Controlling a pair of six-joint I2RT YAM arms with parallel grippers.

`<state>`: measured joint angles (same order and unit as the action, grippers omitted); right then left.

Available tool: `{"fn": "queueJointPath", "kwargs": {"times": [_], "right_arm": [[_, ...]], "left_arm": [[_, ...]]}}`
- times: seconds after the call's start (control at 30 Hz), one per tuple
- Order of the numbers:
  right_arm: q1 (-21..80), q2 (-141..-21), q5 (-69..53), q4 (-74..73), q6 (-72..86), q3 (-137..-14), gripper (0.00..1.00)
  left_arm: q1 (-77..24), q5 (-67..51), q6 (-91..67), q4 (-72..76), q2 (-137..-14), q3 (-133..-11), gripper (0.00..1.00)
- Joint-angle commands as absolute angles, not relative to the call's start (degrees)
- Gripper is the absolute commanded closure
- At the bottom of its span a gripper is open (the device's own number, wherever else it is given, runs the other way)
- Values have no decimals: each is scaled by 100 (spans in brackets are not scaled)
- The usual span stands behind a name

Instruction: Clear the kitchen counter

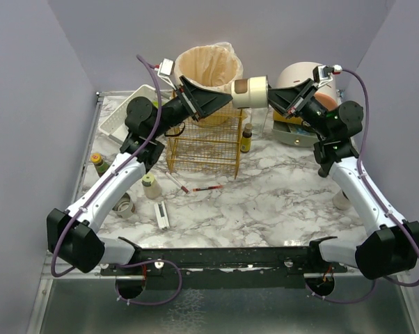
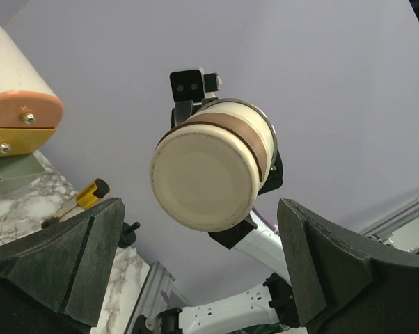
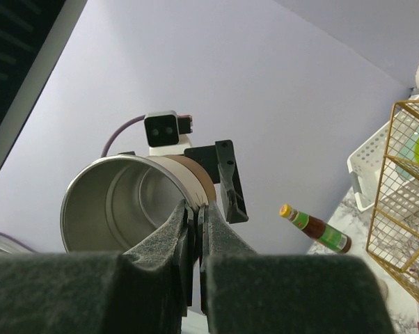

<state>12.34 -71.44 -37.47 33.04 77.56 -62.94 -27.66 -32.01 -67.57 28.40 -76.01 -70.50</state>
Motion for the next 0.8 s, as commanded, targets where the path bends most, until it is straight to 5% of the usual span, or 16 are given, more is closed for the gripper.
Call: {"fn": "queueJointPath", "kwargs": {"times": [0.0, 0.53, 0.77], "right_arm": [[1299, -7177, -3920, 3684, 7933, -6437, 100], [1492, -7318, -4113, 3980, 8091, -6432, 100], [1495, -7236, -4113, 3921, 8041, -6282, 100]], "left_arm": [[-2867, -3131, -6974, 3387, -7696, -7070, 1], [-3124, -3064, -7312, 3848, -8002, -7153, 1], [-3138, -2944, -7330, 3884, -7989, -7131, 23]]}}
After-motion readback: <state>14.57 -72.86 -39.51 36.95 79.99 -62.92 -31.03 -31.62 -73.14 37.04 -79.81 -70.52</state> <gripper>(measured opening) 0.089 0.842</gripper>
